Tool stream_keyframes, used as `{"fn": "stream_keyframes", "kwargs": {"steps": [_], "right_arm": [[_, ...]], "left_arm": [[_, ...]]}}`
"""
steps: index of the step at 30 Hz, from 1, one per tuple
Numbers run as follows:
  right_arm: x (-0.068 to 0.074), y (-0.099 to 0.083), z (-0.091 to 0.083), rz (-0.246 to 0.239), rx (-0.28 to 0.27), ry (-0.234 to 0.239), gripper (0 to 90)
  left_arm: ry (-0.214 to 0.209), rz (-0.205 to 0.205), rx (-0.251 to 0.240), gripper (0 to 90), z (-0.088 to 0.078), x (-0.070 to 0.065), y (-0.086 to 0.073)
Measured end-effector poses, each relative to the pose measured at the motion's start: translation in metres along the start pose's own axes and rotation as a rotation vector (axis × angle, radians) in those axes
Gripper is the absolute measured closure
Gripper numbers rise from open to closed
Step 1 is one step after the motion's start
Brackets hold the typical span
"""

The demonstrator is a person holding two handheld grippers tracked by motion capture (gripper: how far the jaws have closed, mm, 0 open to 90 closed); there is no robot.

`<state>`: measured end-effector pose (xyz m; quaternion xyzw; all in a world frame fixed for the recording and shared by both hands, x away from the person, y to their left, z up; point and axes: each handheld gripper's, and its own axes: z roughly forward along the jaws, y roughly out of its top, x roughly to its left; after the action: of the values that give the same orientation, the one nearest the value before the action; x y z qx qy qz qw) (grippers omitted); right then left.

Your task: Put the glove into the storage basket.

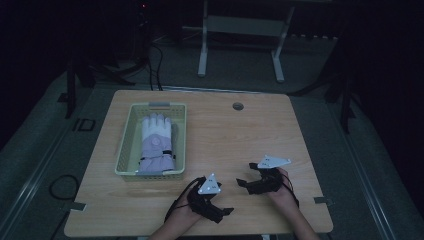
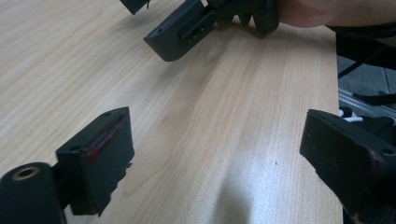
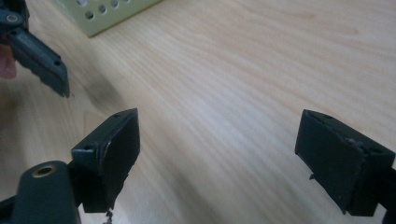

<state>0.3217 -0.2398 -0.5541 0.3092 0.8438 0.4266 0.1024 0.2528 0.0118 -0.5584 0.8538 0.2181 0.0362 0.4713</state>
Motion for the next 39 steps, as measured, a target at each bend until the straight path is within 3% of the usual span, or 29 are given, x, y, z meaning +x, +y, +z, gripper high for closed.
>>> {"fn": "stream_keyframes", "kwargs": {"steps": [9,14,22,25,28,34,39], "right_arm": [[-0.002,-0.015,-0.009,0.009,-0.007,-0.019,13.9],[-0.003,-0.018,-0.014,-0.014,-0.016,-0.04,13.9],[-0.004,-0.023,-0.021,-0.031,-0.013,-0.048,13.9],[-0.005,-0.024,-0.021,-0.036,-0.008,-0.043,14.0],[-0.006,-0.025,-0.021,-0.032,-0.012,-0.036,14.1],[-0.006,-0.025,-0.021,-0.026,-0.028,-0.038,14.1],[-0.005,-0.024,-0.02,-0.027,-0.027,-0.035,14.1]], "left_arm": [[-0.015,-0.014,0.001,2.7,0.009,-0.005,-0.001],[-0.007,-0.013,-0.006,2.7,0.01,-0.008,-0.002],[0.022,-0.018,-0.006,2.7,0.007,-0.01,-0.007],[0.071,0.008,-0.011,2.7,0.006,-0.013,-0.011],[0.088,0.019,-0.02,2.7,0.005,-0.014,-0.011],[0.072,-0.009,-0.04,2.7,0.003,-0.012,-0.011],[0.065,-0.011,-0.049,2.7,0.002,-0.011,-0.012]]}}
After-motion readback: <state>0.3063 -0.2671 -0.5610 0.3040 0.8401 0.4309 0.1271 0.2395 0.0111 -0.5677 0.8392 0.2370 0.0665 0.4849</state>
